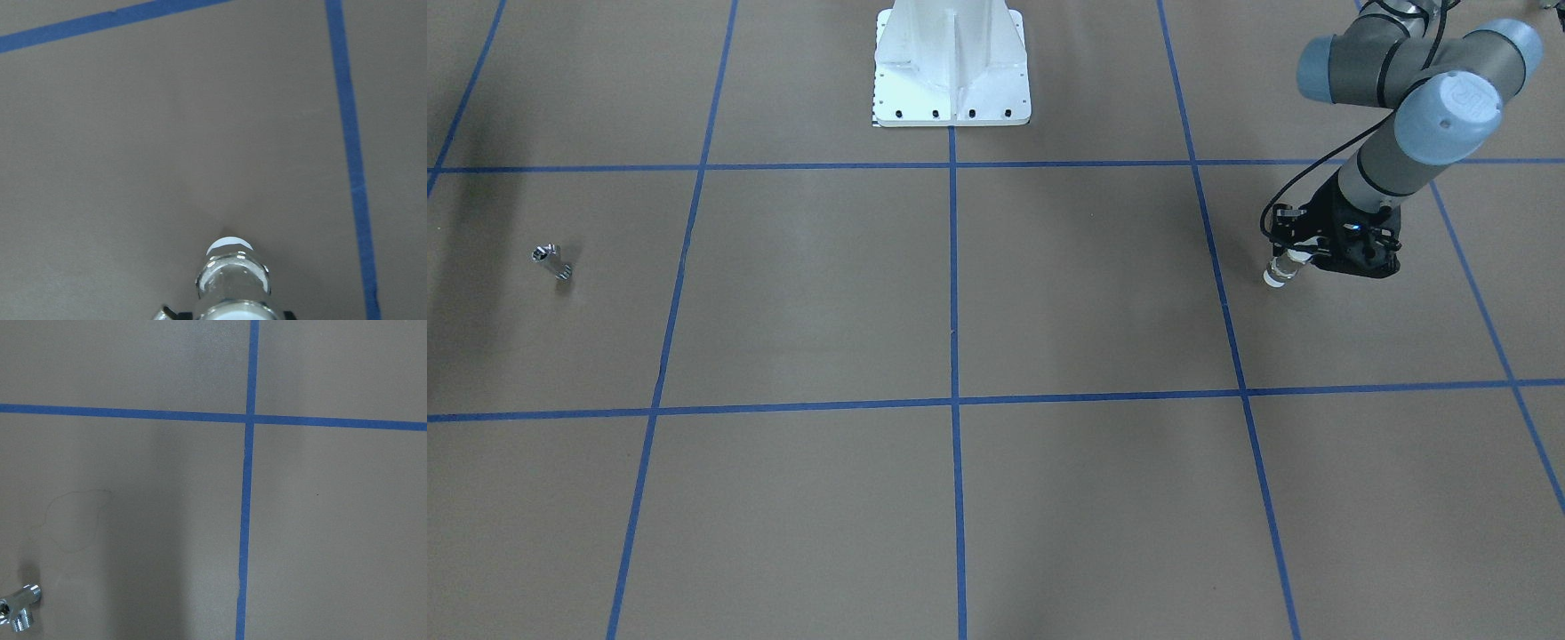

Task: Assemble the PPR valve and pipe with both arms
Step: 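Carry the valve with the left gripper to the table centre and set it upright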

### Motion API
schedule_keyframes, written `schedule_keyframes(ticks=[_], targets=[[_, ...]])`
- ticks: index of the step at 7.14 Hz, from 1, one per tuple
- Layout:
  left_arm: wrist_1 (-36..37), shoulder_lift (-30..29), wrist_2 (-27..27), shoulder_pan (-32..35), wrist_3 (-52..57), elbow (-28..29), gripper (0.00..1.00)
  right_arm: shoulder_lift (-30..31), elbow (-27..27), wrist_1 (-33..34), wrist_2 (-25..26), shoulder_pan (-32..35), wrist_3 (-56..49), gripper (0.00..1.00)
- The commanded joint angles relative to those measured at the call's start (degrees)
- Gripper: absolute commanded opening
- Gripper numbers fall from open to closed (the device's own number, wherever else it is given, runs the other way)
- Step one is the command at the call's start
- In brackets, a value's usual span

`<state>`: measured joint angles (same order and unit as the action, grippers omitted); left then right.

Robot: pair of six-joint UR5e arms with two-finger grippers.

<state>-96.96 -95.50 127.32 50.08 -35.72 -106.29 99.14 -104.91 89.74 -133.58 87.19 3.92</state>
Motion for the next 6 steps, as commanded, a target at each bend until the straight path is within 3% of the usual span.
schedule_keyframes(ticks=[1, 3, 4, 6], targets=[[2.72, -4.67, -0.05, -0.42, -4.15, -0.77, 0.0, 0.0, -0.03, 0.0, -0.19, 0.0, 0.04, 1.0], [11.14, -14.58, -0.66, -3.21, -7.32, -0.41, 0.0, 0.0, 0.06, 0.0, -0.89, 0.0, -0.05, 1.0], [12.75, -18.81, -4.58, -6.98, -9.52, 0.8, 0.0, 0.0, 0.06, 0.0, -0.89, 0.0, -0.05, 1.0], [12.5, -30.22, -6.12, -11.39, -18.37, 9.82, 0.0, 0.0, 0.14, 0.0, -0.89, 0.0, -0.14, 1.0]])
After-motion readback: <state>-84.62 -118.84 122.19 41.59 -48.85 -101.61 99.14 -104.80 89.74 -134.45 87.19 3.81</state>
